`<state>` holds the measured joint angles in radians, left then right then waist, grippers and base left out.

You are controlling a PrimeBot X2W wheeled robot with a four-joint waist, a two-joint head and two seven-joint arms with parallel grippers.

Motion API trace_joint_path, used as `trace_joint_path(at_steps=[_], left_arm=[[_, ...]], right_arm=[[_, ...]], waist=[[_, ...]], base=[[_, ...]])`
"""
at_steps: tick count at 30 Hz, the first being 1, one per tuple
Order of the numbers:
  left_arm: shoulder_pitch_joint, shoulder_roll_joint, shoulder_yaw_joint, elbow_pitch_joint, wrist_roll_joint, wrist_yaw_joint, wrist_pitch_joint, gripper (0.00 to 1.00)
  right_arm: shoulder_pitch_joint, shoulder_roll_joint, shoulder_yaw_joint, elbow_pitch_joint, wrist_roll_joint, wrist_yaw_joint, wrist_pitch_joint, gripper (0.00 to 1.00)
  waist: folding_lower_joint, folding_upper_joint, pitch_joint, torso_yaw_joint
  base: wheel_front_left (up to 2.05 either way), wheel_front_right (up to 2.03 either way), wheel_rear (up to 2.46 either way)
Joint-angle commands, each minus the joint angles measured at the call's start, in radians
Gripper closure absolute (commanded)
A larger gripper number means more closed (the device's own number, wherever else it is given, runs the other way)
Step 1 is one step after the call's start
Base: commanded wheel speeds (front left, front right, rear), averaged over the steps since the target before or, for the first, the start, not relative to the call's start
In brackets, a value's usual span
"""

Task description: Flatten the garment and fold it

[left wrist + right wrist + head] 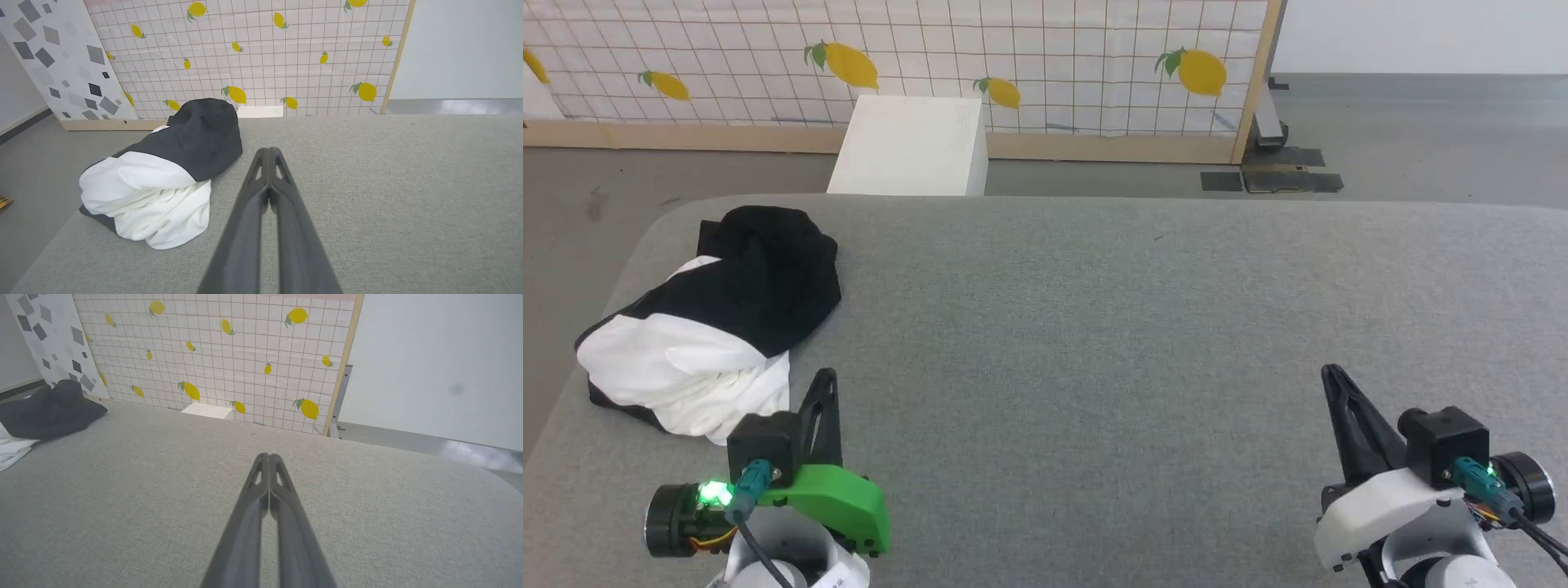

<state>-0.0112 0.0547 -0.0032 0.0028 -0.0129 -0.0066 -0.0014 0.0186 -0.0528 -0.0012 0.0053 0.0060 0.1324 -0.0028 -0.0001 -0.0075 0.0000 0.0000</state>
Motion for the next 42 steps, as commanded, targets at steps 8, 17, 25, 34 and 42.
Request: trace_joint_path(at_steps=[8,17,25,34,42], left_arm=[[0.011,-0.005,0.003,-0.003,0.013,0.007,0.001,1.0],[0.011,-0.005,0.003,-0.003,0.013,0.007,0.001,1.0],[0.011,-0.005,0.003,-0.003,0.013,0.007,0.001,1.0],[0.011,-0.005,0.003,-0.003,0.013,0.007,0.001,1.0],[0.011,-0.005,0.003,-0.003,0.013,0.007,0.001,1.0]], right_arm=[[-0.019,0.003,0.001,-0.005,-0.006,-0.002,0.003,1.0],[-0.019,0.003,0.001,-0.005,-0.006,-0.002,0.003,1.0],[-0.019,0.003,0.001,-0.005,-0.006,-0.002,0.003,1.0],[-0.019,0.003,0.001,-0.005,-0.006,-0.002,0.003,1.0],[-0.019,0.003,0.001,-0.005,-0.006,-0.002,0.003,1.0]], waist=[[0.0001,0.0075,0.0,0.0],[0.0001,0.0075,0.0,0.0],[0.0001,0.0075,0.0,0.0],[0.0001,0.0075,0.0,0.0],[0.0001,0.0075,0.0,0.0]], base=[[0.0,0.0,0.0],[0.0,0.0,0.0],[0.0,0.0,0.0],[0.0,0.0,0.0],[0.0,0.0,0.0]])
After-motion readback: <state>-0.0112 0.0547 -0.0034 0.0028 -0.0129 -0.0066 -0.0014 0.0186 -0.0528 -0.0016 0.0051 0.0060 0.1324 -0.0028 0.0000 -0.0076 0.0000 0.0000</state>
